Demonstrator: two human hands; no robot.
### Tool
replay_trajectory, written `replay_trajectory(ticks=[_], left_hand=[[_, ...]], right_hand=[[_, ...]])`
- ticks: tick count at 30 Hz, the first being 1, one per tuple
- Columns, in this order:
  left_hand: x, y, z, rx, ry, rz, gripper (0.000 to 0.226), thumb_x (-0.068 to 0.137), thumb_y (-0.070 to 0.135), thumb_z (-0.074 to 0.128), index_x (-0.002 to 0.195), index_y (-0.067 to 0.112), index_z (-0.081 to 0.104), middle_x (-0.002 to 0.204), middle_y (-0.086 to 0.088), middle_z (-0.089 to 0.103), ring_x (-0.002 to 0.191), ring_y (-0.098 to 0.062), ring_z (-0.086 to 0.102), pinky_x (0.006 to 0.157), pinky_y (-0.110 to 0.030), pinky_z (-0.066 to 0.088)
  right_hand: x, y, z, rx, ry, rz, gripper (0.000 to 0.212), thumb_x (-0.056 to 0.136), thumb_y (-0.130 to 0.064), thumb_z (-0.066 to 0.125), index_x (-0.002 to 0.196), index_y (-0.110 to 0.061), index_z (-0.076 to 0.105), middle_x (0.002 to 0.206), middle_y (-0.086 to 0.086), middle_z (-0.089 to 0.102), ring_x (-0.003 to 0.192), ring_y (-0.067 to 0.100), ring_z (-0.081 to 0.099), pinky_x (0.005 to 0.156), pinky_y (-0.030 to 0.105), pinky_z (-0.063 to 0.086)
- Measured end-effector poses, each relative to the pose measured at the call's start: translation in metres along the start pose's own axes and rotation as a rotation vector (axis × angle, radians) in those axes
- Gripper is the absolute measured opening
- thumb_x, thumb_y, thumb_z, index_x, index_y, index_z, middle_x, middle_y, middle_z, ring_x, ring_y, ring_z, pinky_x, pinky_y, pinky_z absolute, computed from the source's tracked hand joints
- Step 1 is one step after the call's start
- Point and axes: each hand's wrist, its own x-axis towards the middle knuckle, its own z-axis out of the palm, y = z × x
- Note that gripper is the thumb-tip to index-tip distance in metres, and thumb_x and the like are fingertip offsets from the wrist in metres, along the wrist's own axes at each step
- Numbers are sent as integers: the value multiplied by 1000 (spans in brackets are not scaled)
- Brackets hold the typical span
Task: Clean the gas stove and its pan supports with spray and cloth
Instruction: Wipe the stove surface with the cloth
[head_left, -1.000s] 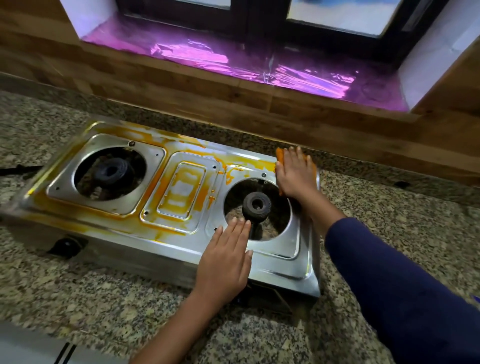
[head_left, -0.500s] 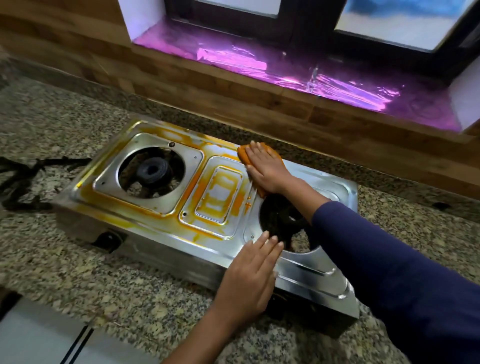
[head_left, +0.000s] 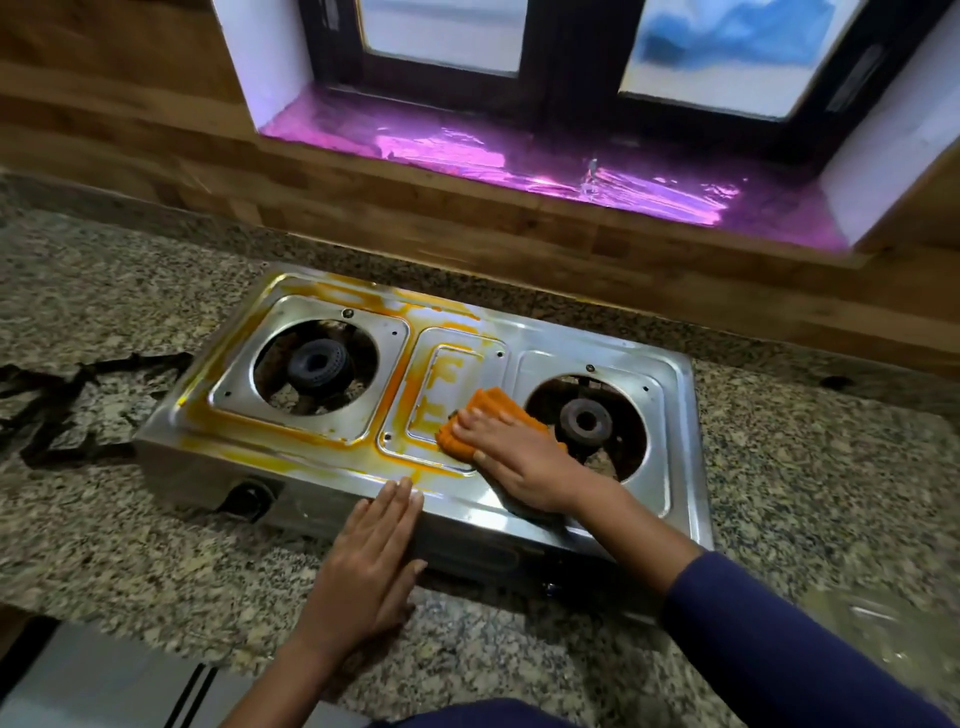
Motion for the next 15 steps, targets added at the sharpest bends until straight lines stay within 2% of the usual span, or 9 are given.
replay_trajectory(ticks=[3, 7, 10, 13, 15], left_hand=[[-2, -16, -7, 24, 23, -60, 60, 101, 41, 34, 148, 4, 35, 159, -12, 28, 148, -26, 23, 119, -45, 20], [-2, -24, -8, 17, 19, -15, 60, 99, 40, 38, 148, 5, 35, 159, -10, 27, 148, -25, 24, 116, -46, 25], [-2, -28, -10, 0, 14, 8, 60, 99, 38, 41, 150, 7, 32, 160, -8, 24, 148, -24, 23, 116, -46, 26], [-3, -34, -15, -3, 10, 31, 61, 99, 37, 43, 151, 8, 31, 160, -8, 24, 148, -23, 21, 117, -44, 25], [-4, -40, -19, 0, 13, 39, 60, 100, 37, 43, 151, 8, 31, 160, -8, 25, 148, -23, 21, 117, -42, 25]], right_hand=[[-7, -14, 9, -26, 9, 19, 51, 104, -34, 30, 153, -19, 29, 161, 1, 22, 150, 13, 12, 123, 34, 7], [6, -32, 15, -96, 12, 100, 54, 105, -34, 26, 156, -18, 16, 163, 3, 11, 151, 14, 2, 123, 33, -1], [46, -38, 19, -105, 108, 387, 57, 106, -35, 23, 157, -15, 6, 165, 6, 0, 151, 19, -5, 121, 35, -8], [97, -27, 12, -91, 252, 723, 60, 104, -34, 25, 156, -9, 6, 164, 11, -1, 151, 25, -6, 119, 41, -8], [124, -14, 0, -64, 286, 840, 62, 104, -35, 26, 155, -6, 5, 164, 13, -2, 151, 28, -7, 119, 44, -7]])
